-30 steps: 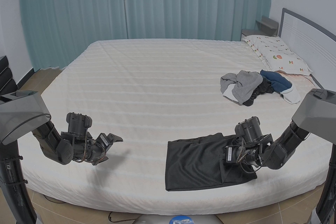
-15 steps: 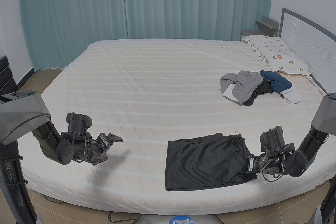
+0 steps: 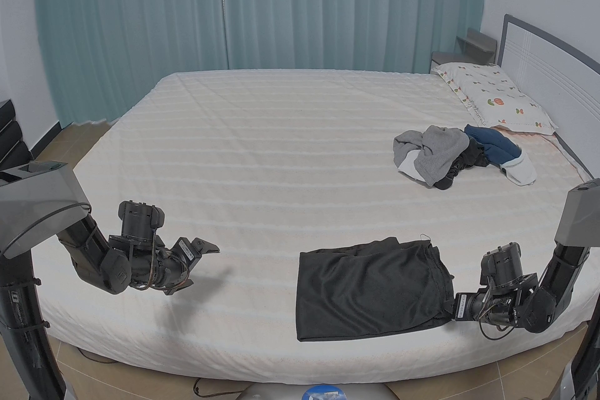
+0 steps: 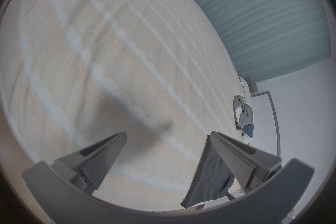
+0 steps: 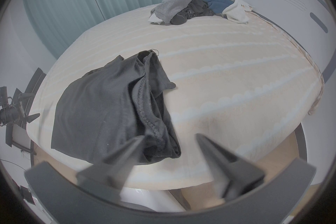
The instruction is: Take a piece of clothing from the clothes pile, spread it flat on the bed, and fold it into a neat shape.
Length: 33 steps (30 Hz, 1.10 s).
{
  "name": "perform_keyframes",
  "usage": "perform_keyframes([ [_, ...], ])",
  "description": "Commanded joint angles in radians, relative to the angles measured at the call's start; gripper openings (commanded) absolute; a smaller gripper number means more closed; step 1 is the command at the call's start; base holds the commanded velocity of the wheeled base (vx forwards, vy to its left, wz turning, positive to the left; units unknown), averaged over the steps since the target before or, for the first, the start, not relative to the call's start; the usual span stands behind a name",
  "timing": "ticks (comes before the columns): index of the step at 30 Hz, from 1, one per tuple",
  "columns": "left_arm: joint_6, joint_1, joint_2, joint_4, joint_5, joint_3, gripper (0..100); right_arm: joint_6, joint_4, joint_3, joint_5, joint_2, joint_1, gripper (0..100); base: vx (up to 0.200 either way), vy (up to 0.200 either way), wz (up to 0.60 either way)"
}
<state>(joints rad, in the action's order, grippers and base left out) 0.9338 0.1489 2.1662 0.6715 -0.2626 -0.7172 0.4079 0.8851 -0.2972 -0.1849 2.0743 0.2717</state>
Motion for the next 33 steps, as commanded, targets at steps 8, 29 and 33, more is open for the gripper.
perform_keyframes([
  [8, 0.0, 0.0, 0.001, 0.0, 0.005, -0.001, 100, 0.003, 0.1, 0.107, 0.088, -0.069, -0.112, 100, 0.0, 0.0, 0.0],
  [29, 0.0, 0.0, 0.003, 0.0, 0.005, -0.002, 100, 0.172, 0.106, 0.064, 0.303, -0.129, -0.042, 100, 0.0, 0.0, 0.0],
  [33, 0.0, 0.0, 0.003, 0.0, 0.005, -0.002, 100, 0.155, 0.106, 0.053, 0.338, -0.1, -0.029, 100, 0.0, 0.0, 0.0],
])
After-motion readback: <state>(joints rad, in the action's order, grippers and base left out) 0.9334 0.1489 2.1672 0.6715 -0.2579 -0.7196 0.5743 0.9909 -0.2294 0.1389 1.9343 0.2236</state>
